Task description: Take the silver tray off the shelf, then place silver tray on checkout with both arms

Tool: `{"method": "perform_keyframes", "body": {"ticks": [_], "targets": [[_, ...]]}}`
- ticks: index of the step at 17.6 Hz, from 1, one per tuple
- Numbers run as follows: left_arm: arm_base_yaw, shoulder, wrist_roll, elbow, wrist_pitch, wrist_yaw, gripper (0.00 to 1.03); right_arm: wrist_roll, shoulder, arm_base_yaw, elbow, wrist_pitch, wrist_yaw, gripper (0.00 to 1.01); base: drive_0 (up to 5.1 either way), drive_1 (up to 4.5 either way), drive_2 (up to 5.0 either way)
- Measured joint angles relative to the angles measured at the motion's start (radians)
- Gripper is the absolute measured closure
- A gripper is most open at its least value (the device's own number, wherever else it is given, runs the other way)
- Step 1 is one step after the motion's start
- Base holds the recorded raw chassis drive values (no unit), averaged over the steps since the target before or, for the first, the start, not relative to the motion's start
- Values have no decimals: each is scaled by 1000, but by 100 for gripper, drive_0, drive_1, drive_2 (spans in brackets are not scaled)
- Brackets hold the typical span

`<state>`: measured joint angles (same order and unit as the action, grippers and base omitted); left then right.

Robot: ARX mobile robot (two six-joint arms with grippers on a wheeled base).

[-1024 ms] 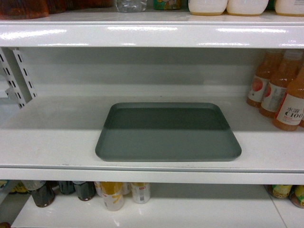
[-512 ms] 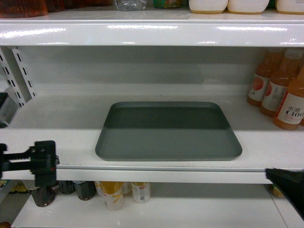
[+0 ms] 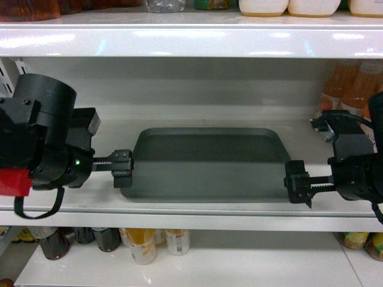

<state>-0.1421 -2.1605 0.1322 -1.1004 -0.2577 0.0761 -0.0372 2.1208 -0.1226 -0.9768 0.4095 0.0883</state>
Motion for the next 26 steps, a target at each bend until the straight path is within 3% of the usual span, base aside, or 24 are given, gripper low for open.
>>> {"method": "perform_keyframes", "body": {"ticks": [3, 6, 15, 17, 18, 20, 24, 26], "targets": [[-22, -65, 11, -137, 74, 3, 5, -15, 96, 9, -152, -84, -53, 3, 0, 0, 0], [-43, -122, 21, -231, 138, 13, 5, -27, 174, 27, -289, -166, -76, 3, 0, 0, 0], [-52, -237, 52, -380, 258, 29, 5, -31, 298, 11, -501, -335, -119, 3, 0, 0, 0], [-56, -240, 48, -388, 267, 33, 5, -31, 301, 12, -514, -349, -115, 14, 0, 0, 0], [-56, -240, 60, -393, 285, 26, 11, -27, 301, 11, -514, -350, -111, 23, 0, 0, 0], [-58, -241, 68, -396, 285, 20, 18, -23, 301, 11, -514, -351, -111, 31, 0, 0, 0], [-64, -246, 114, -384, 267, -2, 57, -14, 301, 4, -500, -346, -109, 71, 0, 0, 0], [-60, -240, 132, -358, 252, -11, 72, -15, 299, 3, -485, -331, -95, 87, 0, 0, 0]]}}
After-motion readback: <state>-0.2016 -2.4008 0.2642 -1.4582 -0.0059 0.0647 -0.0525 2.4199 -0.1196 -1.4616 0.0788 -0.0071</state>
